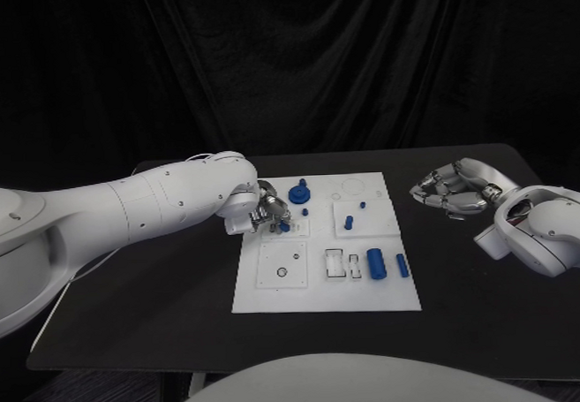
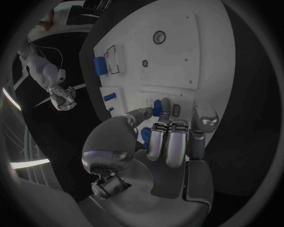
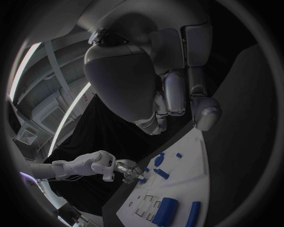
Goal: Assemble the parts on the task board
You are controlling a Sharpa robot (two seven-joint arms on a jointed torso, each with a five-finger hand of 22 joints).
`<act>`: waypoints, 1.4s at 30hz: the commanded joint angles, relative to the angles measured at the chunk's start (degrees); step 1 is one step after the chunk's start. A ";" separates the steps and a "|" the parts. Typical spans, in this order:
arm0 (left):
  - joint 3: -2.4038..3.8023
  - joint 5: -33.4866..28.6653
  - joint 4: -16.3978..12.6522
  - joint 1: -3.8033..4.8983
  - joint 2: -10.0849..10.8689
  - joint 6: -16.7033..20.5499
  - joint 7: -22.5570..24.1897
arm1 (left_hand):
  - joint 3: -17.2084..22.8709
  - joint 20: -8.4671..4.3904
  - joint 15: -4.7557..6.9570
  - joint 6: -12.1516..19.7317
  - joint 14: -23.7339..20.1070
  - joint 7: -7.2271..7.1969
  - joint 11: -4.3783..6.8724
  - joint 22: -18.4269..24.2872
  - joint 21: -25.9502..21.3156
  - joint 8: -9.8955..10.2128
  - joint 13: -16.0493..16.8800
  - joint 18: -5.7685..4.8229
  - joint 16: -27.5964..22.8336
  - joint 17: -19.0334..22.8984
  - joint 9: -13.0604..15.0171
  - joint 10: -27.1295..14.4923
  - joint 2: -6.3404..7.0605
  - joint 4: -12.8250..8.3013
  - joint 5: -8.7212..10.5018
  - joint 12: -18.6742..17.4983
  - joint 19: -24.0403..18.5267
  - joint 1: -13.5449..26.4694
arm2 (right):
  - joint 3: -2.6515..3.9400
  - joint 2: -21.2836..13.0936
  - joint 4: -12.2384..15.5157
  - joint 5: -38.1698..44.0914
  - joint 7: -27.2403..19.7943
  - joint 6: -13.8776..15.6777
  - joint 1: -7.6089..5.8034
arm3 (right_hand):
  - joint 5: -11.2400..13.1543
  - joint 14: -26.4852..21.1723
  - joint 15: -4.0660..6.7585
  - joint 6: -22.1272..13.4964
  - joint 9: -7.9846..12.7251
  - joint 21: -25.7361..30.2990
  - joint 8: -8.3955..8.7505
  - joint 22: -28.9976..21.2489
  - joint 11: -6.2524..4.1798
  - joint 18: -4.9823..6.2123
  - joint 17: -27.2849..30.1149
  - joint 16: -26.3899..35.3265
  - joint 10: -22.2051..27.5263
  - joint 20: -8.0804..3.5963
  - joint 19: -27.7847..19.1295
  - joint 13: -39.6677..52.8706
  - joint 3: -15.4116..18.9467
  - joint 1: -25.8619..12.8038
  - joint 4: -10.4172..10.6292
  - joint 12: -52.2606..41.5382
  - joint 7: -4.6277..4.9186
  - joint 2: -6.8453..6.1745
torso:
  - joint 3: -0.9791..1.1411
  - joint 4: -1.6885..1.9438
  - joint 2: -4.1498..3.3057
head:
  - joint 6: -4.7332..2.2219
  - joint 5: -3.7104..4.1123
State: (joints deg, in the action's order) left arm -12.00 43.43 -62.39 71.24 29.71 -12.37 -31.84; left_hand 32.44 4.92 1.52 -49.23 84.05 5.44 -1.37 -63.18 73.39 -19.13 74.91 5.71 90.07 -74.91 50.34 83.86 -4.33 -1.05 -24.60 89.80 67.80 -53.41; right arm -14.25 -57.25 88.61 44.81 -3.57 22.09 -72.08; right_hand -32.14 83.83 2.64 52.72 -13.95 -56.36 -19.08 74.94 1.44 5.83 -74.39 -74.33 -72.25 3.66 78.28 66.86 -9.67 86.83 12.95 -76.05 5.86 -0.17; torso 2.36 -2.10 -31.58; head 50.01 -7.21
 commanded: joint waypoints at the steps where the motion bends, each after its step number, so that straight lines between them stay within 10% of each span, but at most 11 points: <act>1: -0.06 -0.09 -0.38 -0.27 0.28 1.25 1.88 | 2.10 -0.04 0.08 -1.16 5.41 -0.26 0.21 -0.32 -0.30 -0.10 15.09 1.09 -0.24 -14.22 0.58 6.14 -0.49 -1.97 -2.57 0.20 0.04 -0.93 | 0.04 -0.06 -0.10 -0.19 1.14 -0.87 0.20 | -0.23 0.29 -0.15 -0.09 -0.08 0.16 -0.32 4.16 -0.09 0.92 0.05 0.29 0.28 -0.01 -0.30 -1.10 -0.43 0.13 0.02 0.37 0.11 0.18 | -0.01 0.01 -0.02 | -0.01 -0.02; 42: -0.07 -0.09 -0.25 -0.83 0.69 2.88 3.19 | 1.61 -0.10 0.12 -1.03 4.76 -0.28 0.21 -0.01 -0.97 0.78 15.09 1.22 -0.49 -13.15 1.29 6.14 -0.39 -1.41 1.10 0.20 -0.36 -0.19 | 0.04 0.16 -0.43 -0.21 2.49 -2.60 0.28 | -0.24 0.07 -0.16 -0.16 -0.11 0.85 -0.33 3.94 -0.06 1.03 0.51 0.80 0.58 0.00 -0.53 -1.51 -0.60 0.12 -0.08 0.67 0.14 0.13 | 0.00 0.02 -0.06 | -0.01 -0.18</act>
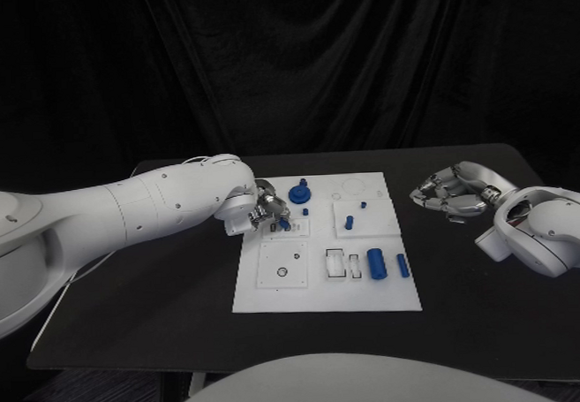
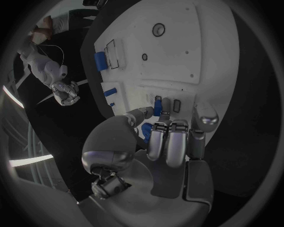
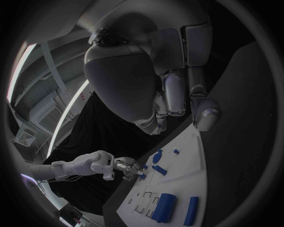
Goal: Assemble the parts on the task board
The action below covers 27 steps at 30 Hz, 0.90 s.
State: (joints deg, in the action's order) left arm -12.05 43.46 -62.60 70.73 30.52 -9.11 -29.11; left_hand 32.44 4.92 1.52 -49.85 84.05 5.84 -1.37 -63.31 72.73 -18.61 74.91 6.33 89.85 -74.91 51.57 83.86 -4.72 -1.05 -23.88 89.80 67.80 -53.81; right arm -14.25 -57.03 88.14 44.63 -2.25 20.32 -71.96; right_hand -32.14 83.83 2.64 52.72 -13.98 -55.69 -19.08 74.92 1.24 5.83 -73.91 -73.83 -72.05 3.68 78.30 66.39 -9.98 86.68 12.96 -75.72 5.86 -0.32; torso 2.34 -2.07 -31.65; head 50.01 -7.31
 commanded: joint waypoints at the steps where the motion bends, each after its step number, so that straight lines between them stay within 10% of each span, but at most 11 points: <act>1: -0.02 -0.12 -0.07 -0.41 -0.09 -0.43 0.35 | 1.61 -0.10 0.12 -0.41 4.76 -0.67 0.21 0.12 -0.31 0.25 15.09 0.60 -0.27 -13.15 0.07 6.14 0.00 -1.41 0.38 0.20 -0.36 0.21 | 0.04 -0.07 0.04 -0.03 1.23 -0.88 0.16 | -0.24 0.07 -0.15 -0.16 -0.08 0.18 -0.33 3.97 0.13 1.03 0.04 0.30 0.38 -0.01 -0.55 -1.05 -0.29 0.27 -0.09 0.34 0.14 0.29 | 0.01 -0.04 0.01 | -0.01 -0.13; 27: -0.02 -0.12 -0.79 -1.08 0.72 -0.72 -0.28 | 1.48 -0.08 0.09 -0.28 4.44 -0.64 0.17 0.44 -0.66 0.50 15.09 0.69 -0.39 -12.64 0.13 6.14 0.04 -1.43 1.14 0.20 -0.69 0.18 | 0.04 -0.02 -0.18 -0.03 1.82 -1.52 0.19 | -0.26 -0.06 -0.16 -0.16 -0.11 0.64 -0.36 3.83 0.14 1.10 0.32 0.60 0.61 -0.01 -0.71 -1.35 -0.42 0.29 -0.17 0.56 0.14 0.29 | 0.00 -0.05 0.03 | -0.01 0.00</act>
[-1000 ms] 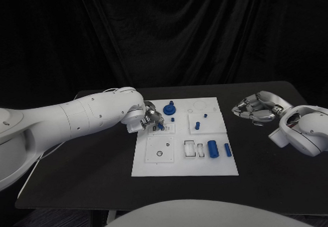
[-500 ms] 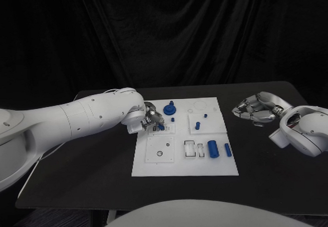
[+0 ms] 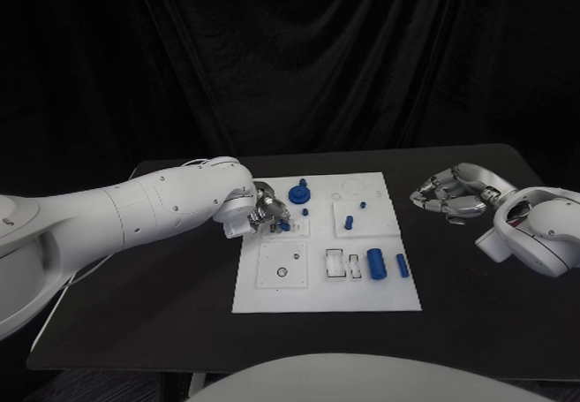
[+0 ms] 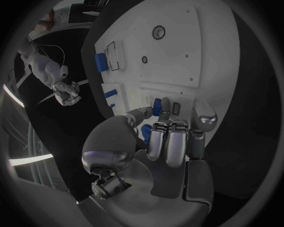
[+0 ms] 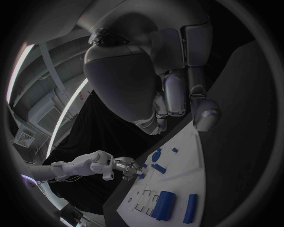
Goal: Assemble the parts on the task board
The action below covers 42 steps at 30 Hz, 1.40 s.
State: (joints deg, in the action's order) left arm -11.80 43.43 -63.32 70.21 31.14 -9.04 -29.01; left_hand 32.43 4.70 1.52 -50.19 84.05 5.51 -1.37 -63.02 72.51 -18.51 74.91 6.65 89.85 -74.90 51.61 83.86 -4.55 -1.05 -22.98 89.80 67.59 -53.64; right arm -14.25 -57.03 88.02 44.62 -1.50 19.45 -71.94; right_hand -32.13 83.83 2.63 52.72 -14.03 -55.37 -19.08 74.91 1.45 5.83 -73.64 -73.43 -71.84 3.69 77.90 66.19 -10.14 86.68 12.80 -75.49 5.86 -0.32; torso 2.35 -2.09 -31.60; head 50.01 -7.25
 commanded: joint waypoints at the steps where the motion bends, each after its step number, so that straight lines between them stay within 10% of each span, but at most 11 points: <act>1: -0.27 -0.09 -0.05 -0.58 0.12 -0.79 -0.35 | 1.21 0.17 0.05 0.10 4.44 -0.29 0.14 0.13 -0.55 0.59 15.09 0.36 -0.40 -12.64 0.15 6.14 -0.16 -1.24 1.45 0.20 -0.49 0.12 | 0.04 -0.01 -0.08 -0.02 1.08 -0.69 0.17 | -0.26 -0.06 -0.16 -0.16 -0.06 0.33 -0.36 3.83 -0.07 1.10 0.05 0.20 0.40 -0.02 -0.31 -1.15 -0.27 0.29 -0.02 0.33 0.14 0.29 | -0.01 -0.03 -0.02 | -0.01 -0.09; 11: -0.27 -0.09 0.12 -0.72 -0.04 -0.87 -0.16 | -6.69 0.87 -0.67 0.56 4.16 0.62 -0.70 0.23 -1.84 5.64 15.09 0.43 -0.55 -12.22 -3.44 6.14 0.79 5.10 11.92 0.20 -0.76 1.80 | 0.04 0.07 -0.19 -0.02 1.28 -1.17 0.24 | -0.26 -0.17 -0.17 -0.22 -0.07 0.99 -0.35 3.62 -0.05 1.22 0.29 0.47 0.66 -0.01 -0.54 -1.48 -0.34 0.25 -0.05 0.56 0.17 0.27 | -0.02 0.04 -0.03 | -0.01 -0.11; 27: -0.27 -0.09 0.39 -1.01 0.11 -1.66 -0.65 | -15.28 1.32 -1.15 -0.66 4.03 1.08 -1.24 0.13 -2.76 8.93 15.09 0.60 -0.62 -12.07 -7.00 6.14 1.71 10.47 15.83 0.20 -0.92 2.53 | 0.05 0.05 -0.24 -0.02 1.77 -1.88 0.27 | -0.25 -0.29 -0.19 -0.23 -0.09 1.41 -0.37 3.49 -0.03 1.28 0.52 0.71 0.89 0.00 -0.69 -1.76 -0.39 0.17 -0.07 0.77 0.19 0.20 | 0.00 -0.03 -0.03 | -0.01 -0.20; 37: -0.27 -0.09 -0.62 -1.07 0.67 0.23 1.49 | -19.21 0.84 -0.54 -3.60 4.75 -0.01 -0.38 -1.15 -2.37 6.08 15.09 0.46 -0.33 -13.20 -4.31 6.14 0.56 12.88 16.79 0.20 0.03 1.79 | 0.05 0.09 -0.27 -0.02 2.08 -2.42 0.28 | -0.24 -0.36 -0.20 -0.20 -0.11 1.68 -0.40 3.41 -0.02 1.32 0.63 0.84 1.06 0.01 -0.79 -1.97 -0.43 0.13 -0.08 0.92 0.19 0.18 | -0.01 -0.02 -0.06 | -0.01 -0.28; 42: -0.27 -0.09 -1.32 -1.08 0.99 1.38 3.87 | -21.63 0.05 0.26 -2.57 5.17 -0.98 0.48 -2.22 -2.26 0.59 15.09 0.31 -0.16 -13.86 3.32 6.14 -0.83 14.06 16.35 0.20 0.65 -0.70 | 0.05 0.07 -0.27 -0.02 2.19 -2.64 0.30 | -0.25 -0.40 -0.21 -0.17 -0.13 1.84 -0.42 3.35 -0.02 1.34 0.72 0.94 1.16 0.02 -0.85 -2.11 -0.47 0.11 -0.09 1.02 0.18 0.19 | -0.03 -0.01 -0.06 | -0.01 -0.37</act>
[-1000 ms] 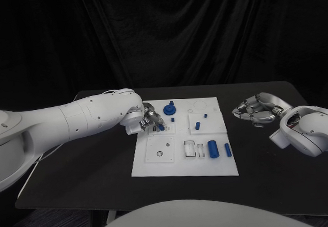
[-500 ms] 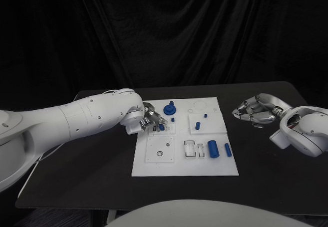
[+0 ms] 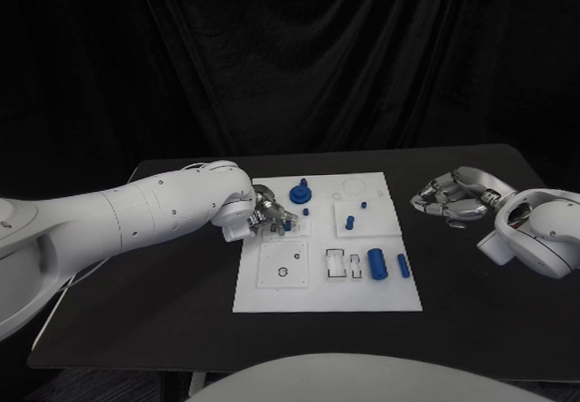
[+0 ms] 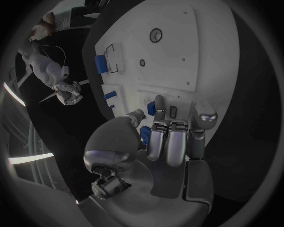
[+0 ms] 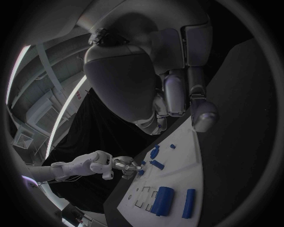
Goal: Assemble the parts on the task board
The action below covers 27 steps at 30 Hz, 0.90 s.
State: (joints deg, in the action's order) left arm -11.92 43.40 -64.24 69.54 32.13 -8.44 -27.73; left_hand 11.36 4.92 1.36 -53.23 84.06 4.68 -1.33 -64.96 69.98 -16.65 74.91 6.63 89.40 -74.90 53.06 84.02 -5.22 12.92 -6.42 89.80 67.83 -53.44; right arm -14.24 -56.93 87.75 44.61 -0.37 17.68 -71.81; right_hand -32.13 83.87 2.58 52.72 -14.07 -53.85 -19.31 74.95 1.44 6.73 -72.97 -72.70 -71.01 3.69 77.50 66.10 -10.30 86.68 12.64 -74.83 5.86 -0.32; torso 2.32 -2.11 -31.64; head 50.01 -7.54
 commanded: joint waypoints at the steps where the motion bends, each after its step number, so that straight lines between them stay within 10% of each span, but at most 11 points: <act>1: -0.15 -0.05 -0.46 -0.41 0.03 0.87 2.93 | -0.66 -0.18 0.45 0.57 5.22 -0.18 0.46 -0.38 0.31 -1.52 15.09 0.31 0.31 -13.95 2.25 5.98 -0.24 0.13 -0.21 0.20 0.47 -1.05 | 0.04 -0.02 -0.01 -0.01 1.08 -0.90 0.17 | -0.25 -0.44 -0.16 -0.17 -0.09 0.32 -0.19 3.31 0.00 0.44 0.05 0.20 0.33 0.02 -0.45 -2.03 -0.31 0.11 0.07 0.37 0.18 0.19 | -0.01 0.01 -0.01 | -0.01 -0.10; 14: -0.15 0.01 -0.36 -0.42 0.22 1.33 2.76 | -1.28 -0.25 0.46 2.08 5.09 -0.10 0.43 -0.60 0.12 -2.45 15.09 0.30 0.26 -13.76 4.36 5.98 -0.78 0.38 -0.72 0.20 0.43 -2.06 | 0.04 -0.09 0.05 -0.01 1.38 -1.39 0.19 | -0.25 -0.52 -0.18 -0.16 -0.11 0.66 -0.22 3.21 0.01 0.49 0.18 0.35 0.49 0.03 -0.57 -2.24 -0.39 0.01 0.11 0.53 0.19 0.24 | 0.01 0.03 -0.02 | -0.01 -0.10; 19: -0.15 2.98 -2.20 -0.42 1.55 3.78 1.76 | -3.34 -0.71 1.02 2.32 5.94 -0.89 1.12 -2.36 1.15 -7.40 15.09 0.00 0.60 -15.10 10.77 5.98 -0.66 1.43 -0.83 0.20 2.14 -2.81 | 0.04 -0.40 0.24 -0.01 1.39 -1.34 0.19 | -0.25 -0.57 -0.18 -0.17 -0.11 0.82 -0.23 3.16 0.02 0.51 0.28 0.46 0.61 0.04 -0.62 -2.40 -0.41 -0.07 0.15 0.64 0.20 0.26 | 0.02 0.02 -0.03 | -0.01 0.06; 27: -0.14 6.38 -6.97 0.67 5.11 6.36 -1.02 | -5.28 -1.23 1.55 2.44 5.94 -1.36 1.61 -4.13 2.43 -9.33 15.09 -0.43 0.60 -15.10 13.61 5.98 -0.01 2.72 -0.40 0.20 4.06 -2.79 | 0.04 -0.66 0.32 -0.01 1.70 -1.06 0.18 | -0.26 -0.67 -0.20 -0.17 -0.13 1.04 -0.24 3.09 0.03 0.54 0.49 0.68 0.73 0.05 -0.70 -2.57 -0.42 -0.24 0.23 0.77 0.20 0.23 | 0.03 0.01 0.00 | -0.01 -0.08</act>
State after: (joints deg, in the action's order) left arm -12.18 47.00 -70.44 69.57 36.98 -4.65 -27.12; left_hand 6.47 3.62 2.57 -50.68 84.05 3.76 -0.23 -69.02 72.10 -25.79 74.91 6.63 89.64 -74.90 66.50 83.95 -5.57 15.59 -7.04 89.80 71.57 -56.20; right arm -14.25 -57.52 87.92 44.61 0.23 16.85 -71.77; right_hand -32.13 83.66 2.38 52.72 -14.11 -53.01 -19.31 74.93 1.44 6.71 -72.53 -72.37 -70.61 3.69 77.09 66.10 -10.46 86.68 12.80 -74.26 5.86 -0.32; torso 2.35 -2.07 -31.66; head 50.01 -7.55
